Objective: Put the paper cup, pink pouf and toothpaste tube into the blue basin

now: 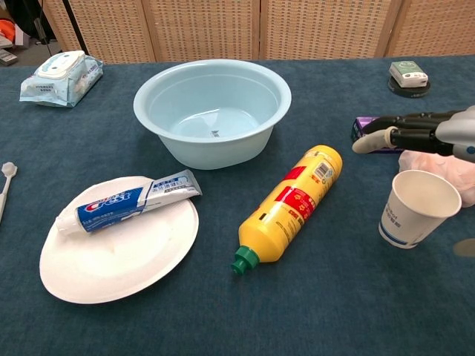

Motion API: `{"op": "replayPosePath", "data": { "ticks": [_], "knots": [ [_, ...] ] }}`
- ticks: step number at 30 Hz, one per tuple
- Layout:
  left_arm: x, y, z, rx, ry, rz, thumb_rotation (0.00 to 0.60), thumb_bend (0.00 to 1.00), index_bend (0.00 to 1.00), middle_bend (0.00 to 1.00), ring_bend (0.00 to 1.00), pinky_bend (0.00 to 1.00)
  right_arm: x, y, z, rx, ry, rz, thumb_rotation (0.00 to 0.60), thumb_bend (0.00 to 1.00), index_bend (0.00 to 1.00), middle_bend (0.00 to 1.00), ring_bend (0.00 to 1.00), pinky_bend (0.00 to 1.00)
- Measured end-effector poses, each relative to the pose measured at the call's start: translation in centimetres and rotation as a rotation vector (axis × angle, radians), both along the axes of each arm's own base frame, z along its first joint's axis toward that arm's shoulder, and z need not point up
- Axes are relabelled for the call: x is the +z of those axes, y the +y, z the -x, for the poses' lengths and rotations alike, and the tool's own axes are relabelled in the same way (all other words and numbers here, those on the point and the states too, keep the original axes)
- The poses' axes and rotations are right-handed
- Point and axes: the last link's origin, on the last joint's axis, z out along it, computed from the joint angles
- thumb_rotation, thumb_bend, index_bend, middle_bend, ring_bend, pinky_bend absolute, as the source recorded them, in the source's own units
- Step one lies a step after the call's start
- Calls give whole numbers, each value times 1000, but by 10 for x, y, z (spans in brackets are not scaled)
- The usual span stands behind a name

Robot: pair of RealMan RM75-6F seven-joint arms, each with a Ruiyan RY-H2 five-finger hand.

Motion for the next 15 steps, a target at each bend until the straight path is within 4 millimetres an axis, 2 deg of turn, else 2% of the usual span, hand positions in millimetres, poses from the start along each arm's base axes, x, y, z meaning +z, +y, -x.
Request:
{"op": "replayPosePath", "data": {
  "ticks": [15],
  "knots": [
    [3,0,0,2,-12,-3,600,327,5,0,0,106,-19,-19,-8,-14,22,-24,600,127,89,0,0,156]
  ]
}}
